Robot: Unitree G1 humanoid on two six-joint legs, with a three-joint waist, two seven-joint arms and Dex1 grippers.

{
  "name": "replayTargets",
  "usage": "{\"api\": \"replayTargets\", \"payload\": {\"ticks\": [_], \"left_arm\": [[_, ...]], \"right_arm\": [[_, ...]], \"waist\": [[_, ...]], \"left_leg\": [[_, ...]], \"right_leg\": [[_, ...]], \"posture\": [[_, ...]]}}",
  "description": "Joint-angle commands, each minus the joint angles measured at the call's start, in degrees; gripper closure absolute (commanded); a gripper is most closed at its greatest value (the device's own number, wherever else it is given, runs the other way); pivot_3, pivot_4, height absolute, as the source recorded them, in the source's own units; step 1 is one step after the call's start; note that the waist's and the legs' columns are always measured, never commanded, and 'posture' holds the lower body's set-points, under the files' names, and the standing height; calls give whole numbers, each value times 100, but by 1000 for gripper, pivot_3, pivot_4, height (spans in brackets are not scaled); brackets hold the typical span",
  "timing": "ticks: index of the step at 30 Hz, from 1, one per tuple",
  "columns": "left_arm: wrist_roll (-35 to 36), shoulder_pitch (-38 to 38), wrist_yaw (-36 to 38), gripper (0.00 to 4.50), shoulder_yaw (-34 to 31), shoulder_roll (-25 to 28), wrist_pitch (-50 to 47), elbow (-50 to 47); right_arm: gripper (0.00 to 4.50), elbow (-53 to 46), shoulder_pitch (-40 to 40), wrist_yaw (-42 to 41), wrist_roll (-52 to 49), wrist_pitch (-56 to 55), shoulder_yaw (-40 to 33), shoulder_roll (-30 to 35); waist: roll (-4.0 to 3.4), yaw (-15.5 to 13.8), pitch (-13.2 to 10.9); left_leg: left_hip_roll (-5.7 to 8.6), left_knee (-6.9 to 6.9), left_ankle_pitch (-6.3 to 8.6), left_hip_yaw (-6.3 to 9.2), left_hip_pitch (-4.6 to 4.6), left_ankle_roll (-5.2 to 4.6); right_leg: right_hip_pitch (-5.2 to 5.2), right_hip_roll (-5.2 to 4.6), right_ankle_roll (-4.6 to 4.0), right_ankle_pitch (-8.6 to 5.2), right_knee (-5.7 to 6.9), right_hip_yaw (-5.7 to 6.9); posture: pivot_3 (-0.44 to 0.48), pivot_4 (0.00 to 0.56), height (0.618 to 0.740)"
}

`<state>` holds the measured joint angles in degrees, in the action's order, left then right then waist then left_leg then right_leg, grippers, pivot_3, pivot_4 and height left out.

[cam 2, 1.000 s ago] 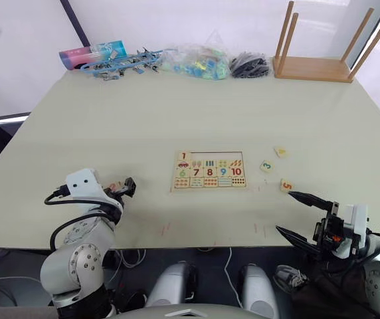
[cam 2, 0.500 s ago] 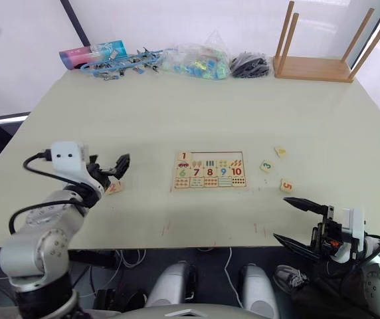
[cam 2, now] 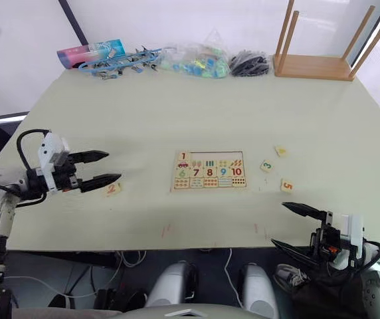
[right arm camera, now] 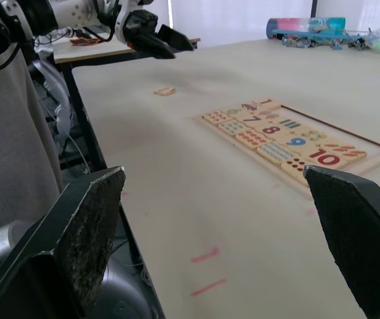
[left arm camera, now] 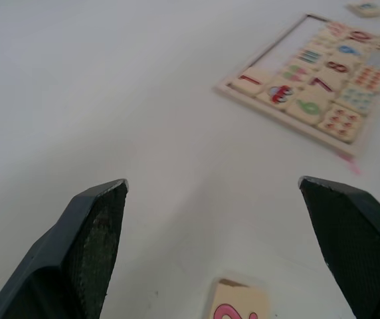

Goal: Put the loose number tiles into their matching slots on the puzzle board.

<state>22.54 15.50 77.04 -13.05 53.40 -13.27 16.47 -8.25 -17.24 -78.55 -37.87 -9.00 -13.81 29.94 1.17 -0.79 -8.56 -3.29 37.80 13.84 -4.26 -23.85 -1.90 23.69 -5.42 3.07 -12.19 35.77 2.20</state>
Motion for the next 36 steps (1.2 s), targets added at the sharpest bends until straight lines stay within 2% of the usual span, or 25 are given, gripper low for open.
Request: {"api": "replayTargets", "payload": {"ticks": [1,3,8,17,21,35,36], "left_arm": [[-238,579,1070,122,187,237,1121,1363],[-475,1081,1448,122,448,294,1676,2232],[-789,1917,1546,122,1068,301,2661,3533],[-615,2326,1546,122,2408,389,3587,4250],[-622,2463,1546,122,2632,393,3784,4521],[-686,2610,1546,122,2780,215,3924,4928],[-682,2609,1546,350,2788,217,3902,4934]], "right_arm": [[0,-165,-15,63,-24,-100,-37,-28],[0,-190,5,101,-21,-92,-32,-18],[0,-222,51,155,-30,-72,-34,23],[0,-355,-11,279,-34,-85,-46,16],[0,-385,-37,311,-39,-77,-52,19],[0,-445,-3,404,-67,-41,-85,85],[0,-450,-8,407,-69,-40,-87,87]], "waist": [[0,-6,0],[5,-25,-1],[9,-24,1],[12,-6,-1],[15,-10,0],[16,-8,0],[15,-8,0]], "left_leg": [[1,-7,1,-2,0,-2],[11,-8,-7,2,-3,-15],[12,-6,-15,1,-4,-28],[7,-5,-16,-7,-5,-30],[6,-2,-16,-2,-4,-31],[6,3,-16,-2,-4,-31],[6,3,-16,-1,-4,-31]], "right_leg": [[1,0,0,0,-7,0],[0,7,-1,-1,-7,13],[-3,9,0,-1,-6,17],[-2,16,-1,-1,-2,15],[-3,16,2,-2,-1,15],[-4,16,0,-1,4,15],[-4,16,0,-1,4,15]], "posture": [[0,150,737],[0,150,737],[0,150,737],[0,150,737],[0,150,737],[0,150,737],[0,150,737]]}}
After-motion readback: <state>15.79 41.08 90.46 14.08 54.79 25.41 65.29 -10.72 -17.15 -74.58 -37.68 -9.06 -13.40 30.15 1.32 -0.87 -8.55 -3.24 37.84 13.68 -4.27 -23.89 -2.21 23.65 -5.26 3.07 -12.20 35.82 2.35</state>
